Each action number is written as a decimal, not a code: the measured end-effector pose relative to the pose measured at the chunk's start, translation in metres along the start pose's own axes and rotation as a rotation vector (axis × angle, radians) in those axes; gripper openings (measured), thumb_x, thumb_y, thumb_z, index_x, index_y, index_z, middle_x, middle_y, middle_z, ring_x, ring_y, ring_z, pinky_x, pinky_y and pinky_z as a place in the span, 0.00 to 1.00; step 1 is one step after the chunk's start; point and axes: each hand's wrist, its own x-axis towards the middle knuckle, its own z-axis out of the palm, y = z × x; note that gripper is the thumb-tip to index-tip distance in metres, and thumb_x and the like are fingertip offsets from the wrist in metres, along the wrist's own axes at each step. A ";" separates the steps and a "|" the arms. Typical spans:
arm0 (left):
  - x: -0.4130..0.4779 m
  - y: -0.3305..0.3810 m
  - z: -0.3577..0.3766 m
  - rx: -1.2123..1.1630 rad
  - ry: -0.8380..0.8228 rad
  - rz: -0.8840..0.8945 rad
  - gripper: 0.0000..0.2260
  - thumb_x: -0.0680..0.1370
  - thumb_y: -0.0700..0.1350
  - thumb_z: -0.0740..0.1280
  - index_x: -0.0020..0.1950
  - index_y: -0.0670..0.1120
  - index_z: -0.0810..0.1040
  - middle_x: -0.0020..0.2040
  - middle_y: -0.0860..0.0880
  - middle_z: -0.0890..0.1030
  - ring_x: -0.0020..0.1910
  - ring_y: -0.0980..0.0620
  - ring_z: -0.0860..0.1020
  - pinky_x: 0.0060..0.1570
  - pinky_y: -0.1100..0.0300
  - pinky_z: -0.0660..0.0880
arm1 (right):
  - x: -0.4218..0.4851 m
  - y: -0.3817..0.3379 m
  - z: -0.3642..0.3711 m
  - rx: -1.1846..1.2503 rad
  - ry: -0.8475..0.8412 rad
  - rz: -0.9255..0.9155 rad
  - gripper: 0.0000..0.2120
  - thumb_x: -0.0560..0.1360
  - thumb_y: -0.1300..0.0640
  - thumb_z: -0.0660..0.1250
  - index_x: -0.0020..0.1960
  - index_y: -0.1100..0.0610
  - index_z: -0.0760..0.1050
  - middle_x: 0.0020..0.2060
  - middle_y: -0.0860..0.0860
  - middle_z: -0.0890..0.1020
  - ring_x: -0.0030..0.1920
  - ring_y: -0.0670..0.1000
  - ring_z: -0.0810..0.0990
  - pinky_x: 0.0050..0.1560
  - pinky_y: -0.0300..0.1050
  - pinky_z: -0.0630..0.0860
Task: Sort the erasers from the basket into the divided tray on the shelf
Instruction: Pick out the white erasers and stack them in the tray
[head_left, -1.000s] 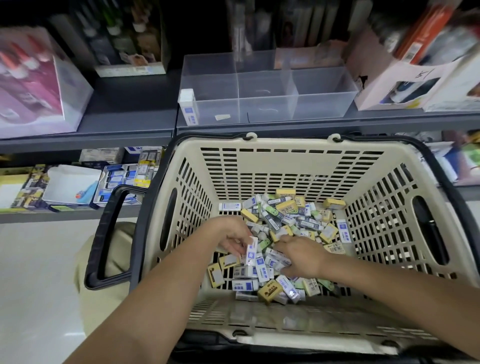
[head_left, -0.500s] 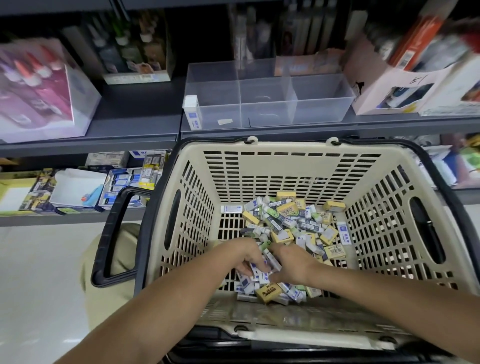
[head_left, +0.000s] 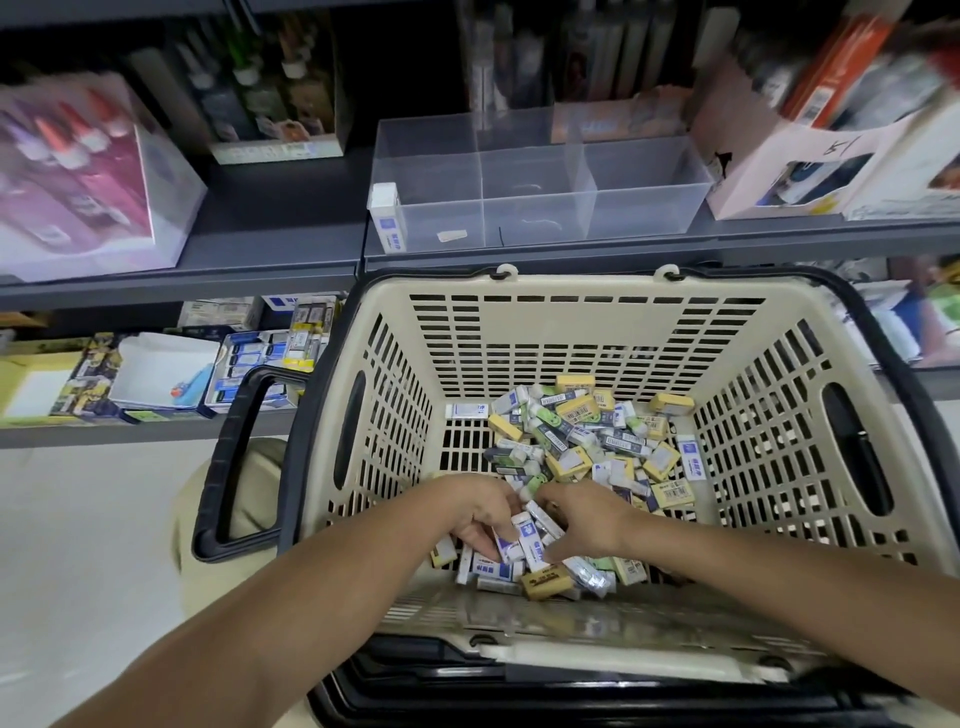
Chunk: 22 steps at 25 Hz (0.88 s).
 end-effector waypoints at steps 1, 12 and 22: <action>0.000 0.000 0.000 -0.012 0.000 0.016 0.22 0.78 0.32 0.62 0.71 0.40 0.63 0.67 0.38 0.72 0.64 0.42 0.73 0.63 0.52 0.71 | 0.000 0.003 -0.002 0.070 0.006 -0.002 0.26 0.68 0.50 0.74 0.62 0.55 0.71 0.52 0.52 0.78 0.49 0.53 0.77 0.46 0.46 0.76; -0.021 0.025 -0.014 -0.434 -0.059 0.162 0.08 0.80 0.36 0.59 0.56 0.47 0.69 0.49 0.44 0.79 0.50 0.45 0.80 0.54 0.44 0.76 | -0.004 0.010 -0.027 0.776 0.108 0.111 0.13 0.73 0.61 0.69 0.57 0.59 0.74 0.44 0.58 0.83 0.35 0.50 0.79 0.35 0.41 0.77; -0.042 0.042 -0.024 -0.607 -0.101 0.343 0.09 0.77 0.46 0.67 0.55 0.51 0.73 0.53 0.46 0.78 0.48 0.44 0.80 0.48 0.42 0.78 | -0.013 -0.006 -0.065 0.954 0.336 0.025 0.11 0.70 0.63 0.72 0.50 0.61 0.74 0.33 0.52 0.81 0.28 0.45 0.79 0.30 0.37 0.75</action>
